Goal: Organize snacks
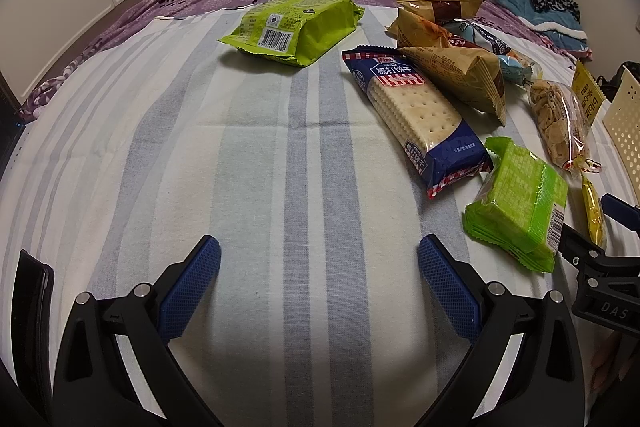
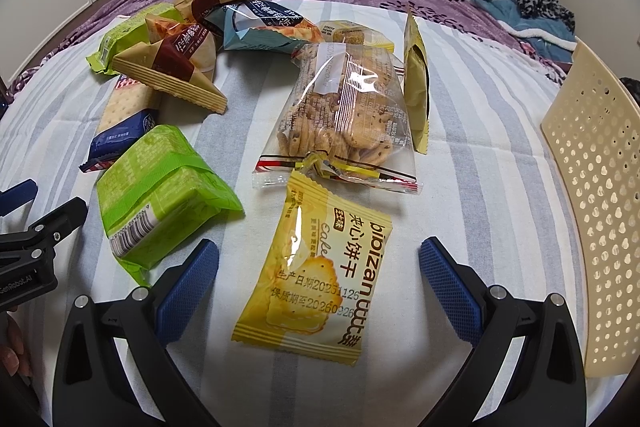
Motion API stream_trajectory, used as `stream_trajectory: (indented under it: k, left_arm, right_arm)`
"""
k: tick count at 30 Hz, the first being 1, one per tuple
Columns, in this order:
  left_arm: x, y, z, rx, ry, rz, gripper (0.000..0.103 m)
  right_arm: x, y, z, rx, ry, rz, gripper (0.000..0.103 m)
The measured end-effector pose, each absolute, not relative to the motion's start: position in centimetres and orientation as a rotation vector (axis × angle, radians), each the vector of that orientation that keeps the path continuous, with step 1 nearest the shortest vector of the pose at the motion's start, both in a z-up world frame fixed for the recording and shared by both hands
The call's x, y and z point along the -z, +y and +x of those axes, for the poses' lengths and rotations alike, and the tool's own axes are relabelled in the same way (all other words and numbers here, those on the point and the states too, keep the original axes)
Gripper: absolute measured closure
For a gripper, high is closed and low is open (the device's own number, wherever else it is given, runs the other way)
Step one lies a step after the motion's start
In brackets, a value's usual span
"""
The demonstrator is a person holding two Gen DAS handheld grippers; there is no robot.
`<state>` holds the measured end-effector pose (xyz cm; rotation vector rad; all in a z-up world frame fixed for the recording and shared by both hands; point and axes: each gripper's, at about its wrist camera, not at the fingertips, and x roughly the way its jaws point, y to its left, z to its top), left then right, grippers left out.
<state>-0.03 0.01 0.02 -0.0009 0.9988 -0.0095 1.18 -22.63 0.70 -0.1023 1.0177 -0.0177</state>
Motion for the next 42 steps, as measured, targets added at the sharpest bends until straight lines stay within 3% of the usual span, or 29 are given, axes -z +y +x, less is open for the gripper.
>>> stream_trajectory:
  k: [42]
  left_arm:
    - [-0.23,0.08,0.43,0.009,1.006,-0.004,0.002]
  right_arm:
    - [-0.82,-22.45,1.72,0.028,1.044,-0.11,0.005]
